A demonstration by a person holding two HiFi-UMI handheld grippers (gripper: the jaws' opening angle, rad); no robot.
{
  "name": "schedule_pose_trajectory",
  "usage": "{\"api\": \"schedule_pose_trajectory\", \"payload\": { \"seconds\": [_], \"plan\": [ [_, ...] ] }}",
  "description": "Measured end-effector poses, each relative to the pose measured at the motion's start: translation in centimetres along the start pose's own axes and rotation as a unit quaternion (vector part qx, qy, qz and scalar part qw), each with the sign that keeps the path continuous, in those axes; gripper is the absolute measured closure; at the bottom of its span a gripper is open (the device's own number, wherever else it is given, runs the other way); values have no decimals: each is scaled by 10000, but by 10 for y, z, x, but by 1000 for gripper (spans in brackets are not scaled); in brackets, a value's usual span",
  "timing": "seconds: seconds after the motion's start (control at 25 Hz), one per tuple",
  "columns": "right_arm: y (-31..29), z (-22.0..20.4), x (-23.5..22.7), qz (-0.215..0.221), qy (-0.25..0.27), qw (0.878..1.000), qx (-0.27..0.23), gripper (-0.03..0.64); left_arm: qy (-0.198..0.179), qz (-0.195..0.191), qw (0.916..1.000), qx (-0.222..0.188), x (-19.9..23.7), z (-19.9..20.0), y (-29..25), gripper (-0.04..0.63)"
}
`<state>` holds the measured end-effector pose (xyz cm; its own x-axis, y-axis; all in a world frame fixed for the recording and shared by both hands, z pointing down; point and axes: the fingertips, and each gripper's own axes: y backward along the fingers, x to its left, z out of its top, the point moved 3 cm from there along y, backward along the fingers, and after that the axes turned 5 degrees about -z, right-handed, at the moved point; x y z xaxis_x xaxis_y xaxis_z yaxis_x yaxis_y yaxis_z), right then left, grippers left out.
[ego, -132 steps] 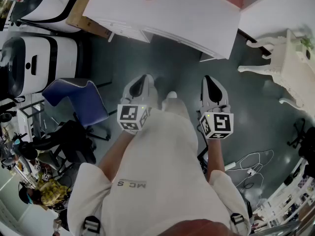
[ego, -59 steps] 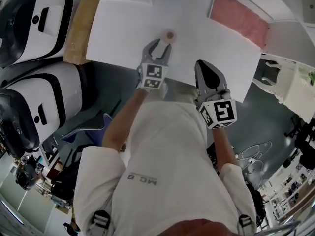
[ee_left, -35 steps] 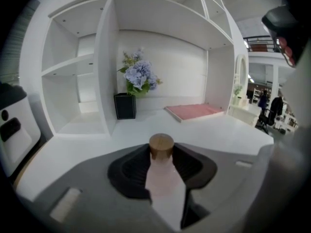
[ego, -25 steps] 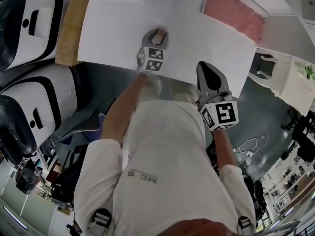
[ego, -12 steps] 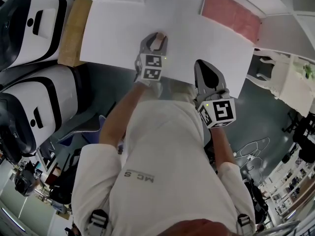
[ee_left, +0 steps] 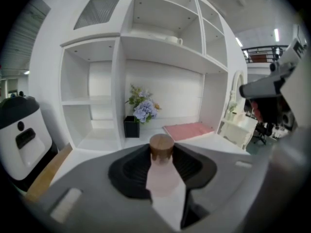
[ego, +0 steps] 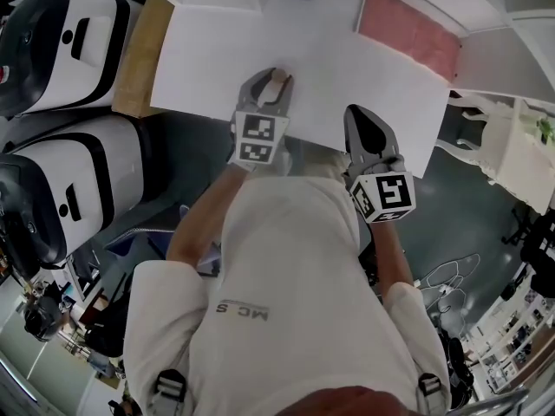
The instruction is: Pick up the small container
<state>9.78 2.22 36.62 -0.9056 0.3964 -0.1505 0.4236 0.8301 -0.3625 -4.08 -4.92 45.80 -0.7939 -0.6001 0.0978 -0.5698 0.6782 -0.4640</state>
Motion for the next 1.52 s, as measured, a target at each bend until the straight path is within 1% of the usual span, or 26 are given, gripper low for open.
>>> {"api": "schedule_pose_trajectory", "payload": {
  "seconds": [0.2,0.44,0.56,0.72,0.92,1.28,1.52],
  "plan": [
    [0,3,1,14,-35,9999,-132,618,-96,-19,9998,-170,-4,23,36,456],
    [1,5,10,72,-12,9998,-191,618,-24,90,9989,-469,-9,44,78,456],
    [1,7,12,80,0,9997,-232,618,-53,138,9984,-550,-14,50,91,456],
    [3,8,11,92,50,9996,-258,618,-143,131,9983,-548,-21,54,98,457],
    [7,8,16,73,411,9987,-298,617,-126,40,9988,-477,-26,53,101,456],
    [10,7,8,-43,337,9989,-320,618,-169,-31,9986,-501,-31,62,101,457],
    [9,7,5,-65,303,9990,-314,617,-105,-92,9987,-484,-33,63,98,456]
  ]
}}
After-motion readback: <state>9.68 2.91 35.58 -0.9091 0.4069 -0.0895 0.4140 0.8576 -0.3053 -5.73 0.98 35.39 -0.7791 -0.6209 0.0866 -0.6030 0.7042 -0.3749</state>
